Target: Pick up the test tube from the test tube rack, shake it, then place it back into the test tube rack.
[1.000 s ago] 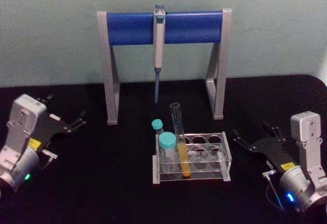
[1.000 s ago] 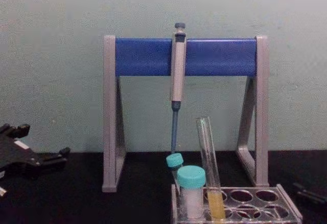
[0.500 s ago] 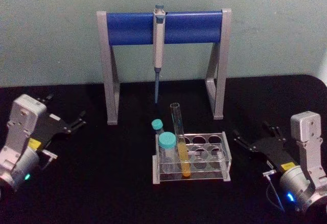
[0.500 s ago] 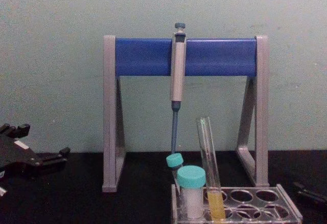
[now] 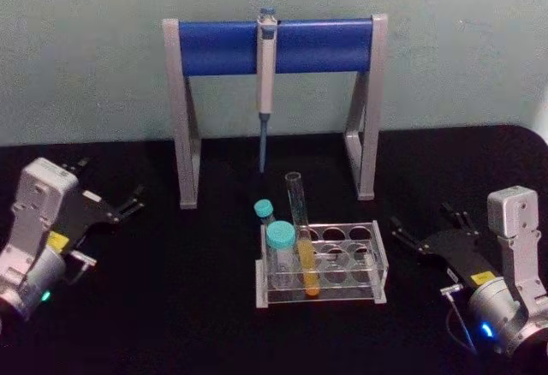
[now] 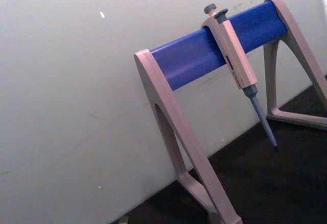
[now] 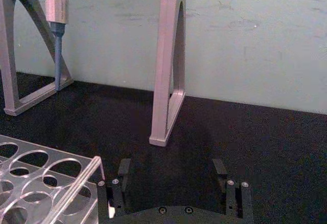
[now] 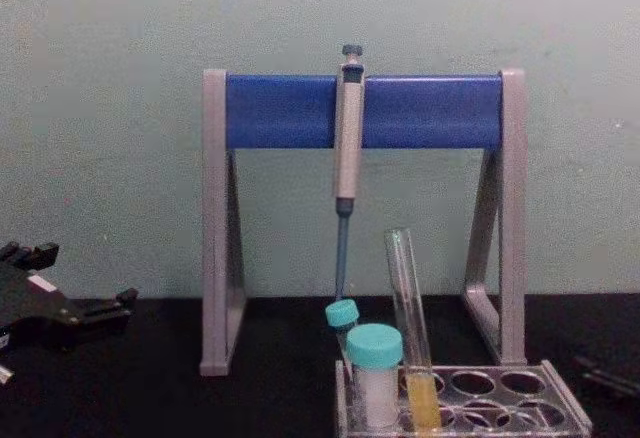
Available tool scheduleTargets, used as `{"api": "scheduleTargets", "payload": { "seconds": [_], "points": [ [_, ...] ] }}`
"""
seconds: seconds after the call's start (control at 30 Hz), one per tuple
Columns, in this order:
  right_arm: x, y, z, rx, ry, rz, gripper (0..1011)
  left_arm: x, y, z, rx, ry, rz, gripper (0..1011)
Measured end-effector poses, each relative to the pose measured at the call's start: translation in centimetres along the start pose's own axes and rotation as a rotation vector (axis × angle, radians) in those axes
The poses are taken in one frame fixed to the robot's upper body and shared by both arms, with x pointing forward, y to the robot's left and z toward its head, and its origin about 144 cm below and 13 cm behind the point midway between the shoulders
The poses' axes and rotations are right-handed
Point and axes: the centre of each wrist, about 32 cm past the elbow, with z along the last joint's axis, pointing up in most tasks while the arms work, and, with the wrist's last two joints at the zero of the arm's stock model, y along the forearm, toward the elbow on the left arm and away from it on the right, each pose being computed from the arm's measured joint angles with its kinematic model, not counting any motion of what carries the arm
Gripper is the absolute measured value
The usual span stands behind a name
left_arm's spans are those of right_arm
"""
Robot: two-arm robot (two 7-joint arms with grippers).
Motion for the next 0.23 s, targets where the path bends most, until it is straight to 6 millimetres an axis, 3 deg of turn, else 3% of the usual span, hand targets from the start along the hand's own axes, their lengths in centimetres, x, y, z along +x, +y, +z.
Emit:
{"api": "scheduleTargets", "payload": {
  "seconds": [0.23],
  "points": [
    [0.0,0.0,0.0,0.0,0.0,0.0,1000,0.0,0.0,0.0,0.0,0.0,0.0,1001]
  ]
}}
